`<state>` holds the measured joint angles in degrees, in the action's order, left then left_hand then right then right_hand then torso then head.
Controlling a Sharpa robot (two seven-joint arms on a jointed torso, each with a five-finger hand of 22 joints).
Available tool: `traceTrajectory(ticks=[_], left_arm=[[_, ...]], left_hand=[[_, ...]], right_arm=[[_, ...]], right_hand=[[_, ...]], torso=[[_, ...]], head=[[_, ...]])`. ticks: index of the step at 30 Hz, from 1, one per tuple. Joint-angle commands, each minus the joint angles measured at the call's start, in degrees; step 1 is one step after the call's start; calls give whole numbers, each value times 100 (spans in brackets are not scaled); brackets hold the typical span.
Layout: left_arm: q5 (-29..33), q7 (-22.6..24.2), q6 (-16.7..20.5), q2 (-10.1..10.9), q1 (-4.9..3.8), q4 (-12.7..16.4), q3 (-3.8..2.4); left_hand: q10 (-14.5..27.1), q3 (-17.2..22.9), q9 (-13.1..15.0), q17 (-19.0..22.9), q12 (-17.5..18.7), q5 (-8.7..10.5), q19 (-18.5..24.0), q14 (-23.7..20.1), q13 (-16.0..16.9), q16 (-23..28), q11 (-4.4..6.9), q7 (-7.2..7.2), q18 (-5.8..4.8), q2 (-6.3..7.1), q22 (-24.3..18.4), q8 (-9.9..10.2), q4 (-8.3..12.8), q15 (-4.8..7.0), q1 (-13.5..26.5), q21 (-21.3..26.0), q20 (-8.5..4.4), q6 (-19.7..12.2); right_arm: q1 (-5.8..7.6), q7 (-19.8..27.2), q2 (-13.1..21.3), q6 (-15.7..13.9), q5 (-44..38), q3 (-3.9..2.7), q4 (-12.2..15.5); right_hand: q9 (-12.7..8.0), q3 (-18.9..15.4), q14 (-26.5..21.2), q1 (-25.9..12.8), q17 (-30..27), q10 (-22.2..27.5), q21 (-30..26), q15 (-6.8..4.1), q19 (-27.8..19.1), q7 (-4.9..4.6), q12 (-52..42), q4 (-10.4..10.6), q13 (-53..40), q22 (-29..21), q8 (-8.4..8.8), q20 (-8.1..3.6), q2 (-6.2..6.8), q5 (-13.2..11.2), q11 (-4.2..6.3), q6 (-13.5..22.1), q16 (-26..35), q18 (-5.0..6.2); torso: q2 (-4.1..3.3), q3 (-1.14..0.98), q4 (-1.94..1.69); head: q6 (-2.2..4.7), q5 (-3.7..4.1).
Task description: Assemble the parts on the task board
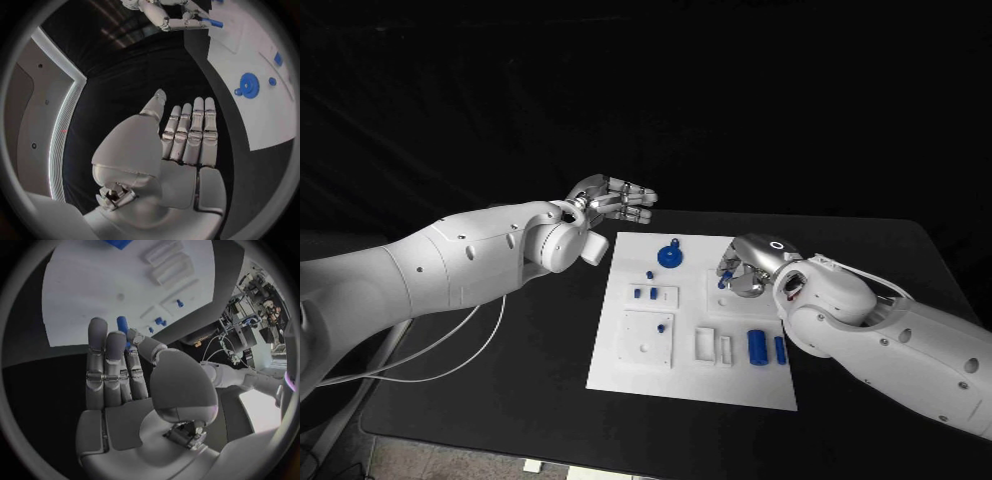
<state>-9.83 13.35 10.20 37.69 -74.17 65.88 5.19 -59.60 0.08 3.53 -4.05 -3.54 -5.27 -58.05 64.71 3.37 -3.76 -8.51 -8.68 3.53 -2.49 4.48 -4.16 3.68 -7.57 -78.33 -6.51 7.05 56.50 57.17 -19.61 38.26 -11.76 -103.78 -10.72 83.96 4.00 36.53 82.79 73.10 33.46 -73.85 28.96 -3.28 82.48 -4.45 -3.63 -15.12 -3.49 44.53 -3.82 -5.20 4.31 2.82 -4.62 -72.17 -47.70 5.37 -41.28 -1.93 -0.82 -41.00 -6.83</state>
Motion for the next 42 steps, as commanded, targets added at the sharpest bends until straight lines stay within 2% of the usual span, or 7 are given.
traceTrajectory(ticks=[1,6,14,18,21,25,42], left_arm=[[-9,37,-70,-23,-3,-16,-5],[-8,76,-89,-98,-2,-86,-4],[-7,162,-128,-248,30,-198,-2],[-8,170,-74,-349,44,-315,-3],[-7,172,-45,-399,48,-365,-3],[-3,172,-50,-456,52,-394,-4],[37,212,-181,-523,64,-321,-4]], left_hand=[[-33,11,3,1,17,12,12,20,0,10,-10,1,26,-22,-1,16,7,-1,-14,-31,-17,57],[-48,8,4,-1,15,16,15,32,1,6,8,23,25,-14,-2,12,22,5,-27,-32,-19,72],[-152,38,2,-6,16,11,-9,92,0,5,101,158,17,-69,2,37,22,37,-47,-53,-45,124],[-190,43,2,-6,18,5,-33,131,-1,5,97,155,12,-72,7,41,28,51,-41,-71,-62,104],[-189,44,2,-5,17,3,-39,140,0,5,98,148,11,-72,7,40,27,54,-35,-77,-66,102],[-181,53,3,-3,18,5,-45,148,-1,6,98,133,9,-83,7,36,29,57,-35,-84,-71,109],[-171,74,3,-1,17,1,-50,150,-1,7,77,90,12,-115,3,35,43,57,-52,-93,-73,140]], right_arm=[[-2,113,26,15,135,-61,123],[-2,204,-36,92,115,-117,243],[-6,332,-335,195,16,15,347],[-19,390,-517,222,-23,151,386],[-28,418,-633,238,-77,288,384],[-114,443,-795,256,-204,426,368],[-385,583,-1227,300,-273,687,103]], right_hand=[[2,37,8,-46,11,-379,-4,-47,-30,-3,-2,19,-2,34,14,1,-5,-7,325,-46,24,117],[2,37,9,-52,13,-369,-29,-41,-32,-6,-1,21,-2,66,14,3,-6,-7,323,-40,35,112],[1,50,7,-43,12,-363,-46,-47,-30,-6,0,16,-2,86,15,-1,-6,-7,320,-36,44,117],[2,63,7,-50,12,-365,-68,-55,-20,-6,0,-1,-1,110,15,-7,-10,-7,320,-36,54,122],[2,63,7,-50,12,-365,-68,-55,-20,-6,0,-1,-1,110,15,-7,-10,-7,320,-36,54,122],[2,75,10,-53,14,-365,-91,-57,-13,-6,-1,-17,-2,134,14,-10,-17,-7,318,-34,60,123],[2,118,11,-78,29,-368,-173,-68,23,-5,1,-41,-2,241,15,-21,-17,-7,318,-34,75,128]], torso=[[6,-5,10],[18,7,-7],[48,32,-39],[53,42,-50],[52,52,-37],[39,42,-39],[37,28,-40]], head=[[6,-33],[33,-53],[42,-102],[23,-175],[-28,-306],[-68,-427],[-122,-575]])
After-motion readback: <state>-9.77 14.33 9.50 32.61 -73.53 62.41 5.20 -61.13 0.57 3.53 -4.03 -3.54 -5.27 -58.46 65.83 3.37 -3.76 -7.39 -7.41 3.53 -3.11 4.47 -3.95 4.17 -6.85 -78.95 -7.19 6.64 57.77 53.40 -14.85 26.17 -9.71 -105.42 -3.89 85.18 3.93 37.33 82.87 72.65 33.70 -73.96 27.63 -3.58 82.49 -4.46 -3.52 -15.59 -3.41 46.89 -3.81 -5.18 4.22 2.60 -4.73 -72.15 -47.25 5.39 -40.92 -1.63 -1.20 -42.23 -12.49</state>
